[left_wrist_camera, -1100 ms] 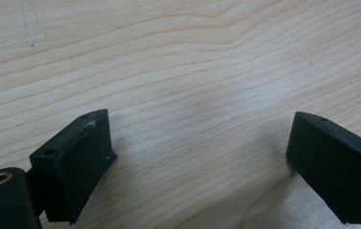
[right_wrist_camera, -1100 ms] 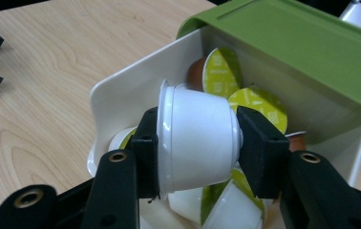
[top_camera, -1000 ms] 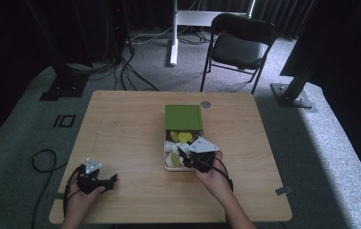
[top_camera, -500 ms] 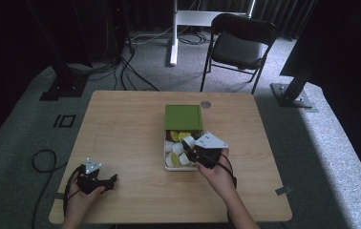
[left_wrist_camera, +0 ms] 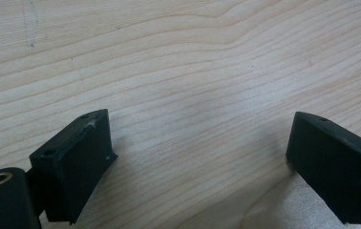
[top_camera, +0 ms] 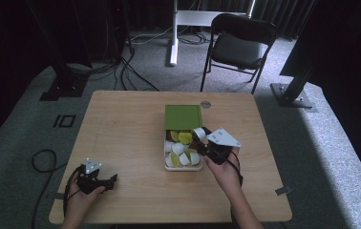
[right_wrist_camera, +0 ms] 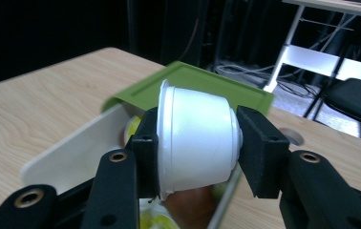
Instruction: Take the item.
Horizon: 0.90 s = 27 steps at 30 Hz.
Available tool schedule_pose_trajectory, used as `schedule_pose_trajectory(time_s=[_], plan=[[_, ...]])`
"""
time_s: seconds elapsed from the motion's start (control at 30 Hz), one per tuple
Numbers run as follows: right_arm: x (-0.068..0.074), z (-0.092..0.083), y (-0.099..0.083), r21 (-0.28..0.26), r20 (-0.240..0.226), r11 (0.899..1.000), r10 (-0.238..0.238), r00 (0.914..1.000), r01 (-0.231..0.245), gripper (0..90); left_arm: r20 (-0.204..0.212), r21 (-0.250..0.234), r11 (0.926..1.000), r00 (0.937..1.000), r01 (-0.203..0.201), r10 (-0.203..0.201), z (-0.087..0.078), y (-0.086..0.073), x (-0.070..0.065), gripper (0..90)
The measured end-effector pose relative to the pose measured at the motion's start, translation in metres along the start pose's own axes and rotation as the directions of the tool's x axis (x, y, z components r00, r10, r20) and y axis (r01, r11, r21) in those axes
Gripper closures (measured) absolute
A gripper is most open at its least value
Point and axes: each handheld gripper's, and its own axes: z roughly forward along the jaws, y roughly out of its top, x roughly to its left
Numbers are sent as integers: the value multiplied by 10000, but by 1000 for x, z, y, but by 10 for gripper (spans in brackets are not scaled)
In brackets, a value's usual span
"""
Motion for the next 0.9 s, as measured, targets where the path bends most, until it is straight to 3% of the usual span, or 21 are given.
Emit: schedule_pose_trajectory(time_s=[0.27, 0.57, 0.9], plan=[[-19, -3, -6, -128, 775, 9997, 211, 9968, -201, 556, -9, -16, 10000, 10000, -12, 12, 0, 0, 0, 95], [-37, -3, -17, -78, 1336, 9985, 546, 9895, -540, 556, -10, -13, 10000, 10000, -13, 13, 0, 0, 0, 95], [-63, -3, -37, 199, 2154, 9958, 825, 9730, -888, 556, -3, 20, 10000, 10000, -37, 37, 0, 0, 0, 95]])
